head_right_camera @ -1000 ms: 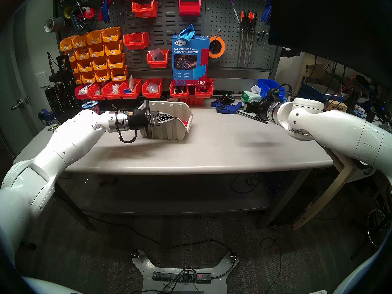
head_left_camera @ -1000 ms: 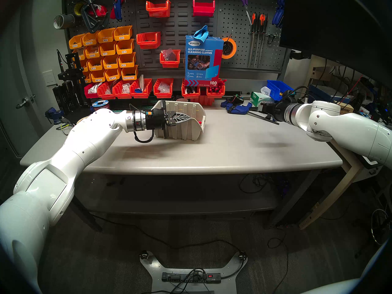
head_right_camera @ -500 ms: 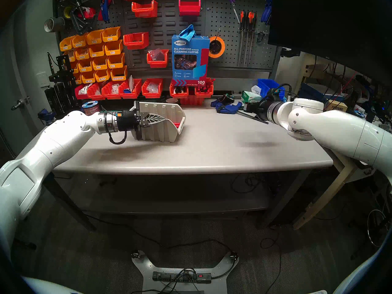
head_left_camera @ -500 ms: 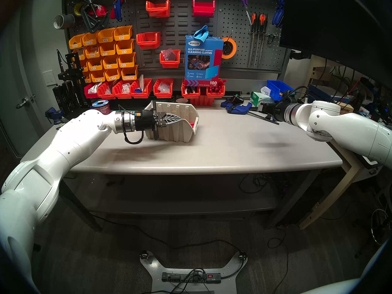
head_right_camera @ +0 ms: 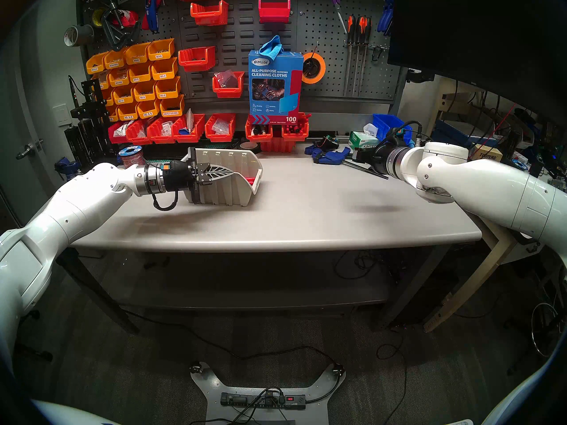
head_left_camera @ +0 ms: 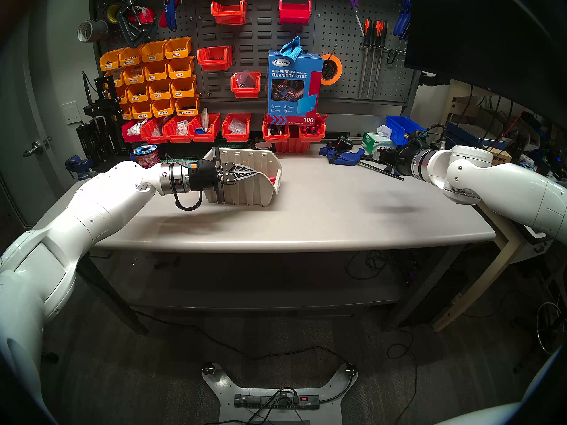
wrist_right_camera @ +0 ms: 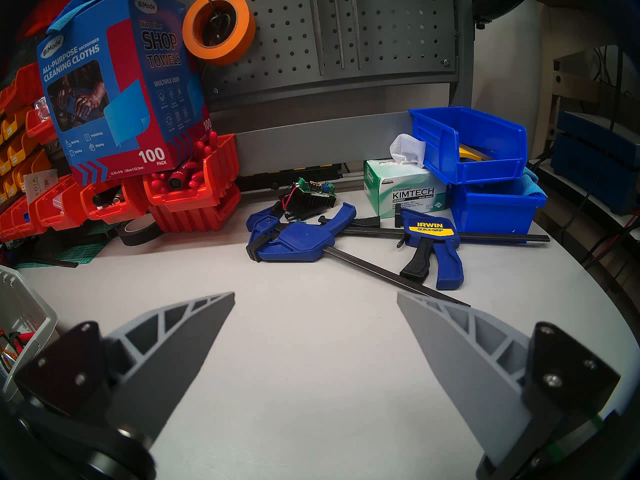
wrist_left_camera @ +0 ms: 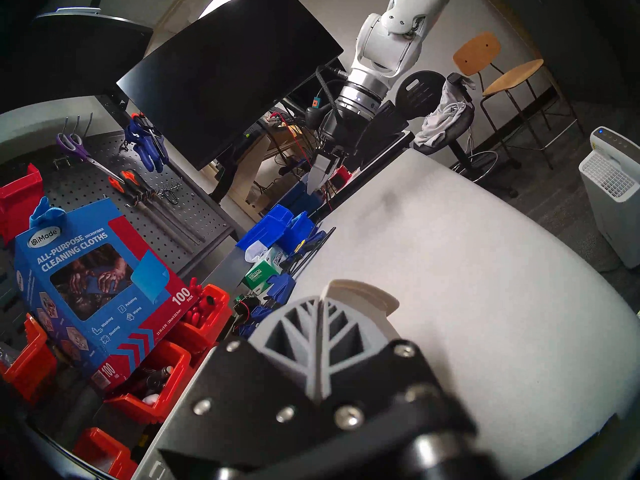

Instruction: Take out tools from the storage box

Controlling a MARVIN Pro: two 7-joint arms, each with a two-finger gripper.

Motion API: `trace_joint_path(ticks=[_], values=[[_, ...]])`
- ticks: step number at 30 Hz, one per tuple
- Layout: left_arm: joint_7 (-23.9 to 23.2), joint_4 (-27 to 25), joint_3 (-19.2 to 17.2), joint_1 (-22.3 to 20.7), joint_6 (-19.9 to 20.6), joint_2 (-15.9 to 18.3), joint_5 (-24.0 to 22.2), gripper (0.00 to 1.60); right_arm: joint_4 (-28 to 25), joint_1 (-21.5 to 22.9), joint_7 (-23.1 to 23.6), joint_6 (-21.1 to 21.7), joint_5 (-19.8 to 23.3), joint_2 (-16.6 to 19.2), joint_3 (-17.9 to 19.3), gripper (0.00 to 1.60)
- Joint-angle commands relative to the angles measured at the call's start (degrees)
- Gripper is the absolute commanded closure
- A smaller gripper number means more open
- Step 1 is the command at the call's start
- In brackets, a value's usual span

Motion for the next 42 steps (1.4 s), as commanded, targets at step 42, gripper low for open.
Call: trace_joint_path(ticks=[42], values=[[1.0,-5.9,17.3,-8.0,-8.7,3.7,-9.0,1.60,0.1,0.9,0.0,-0.2,-0.2,0.0,0.7,0.00]])
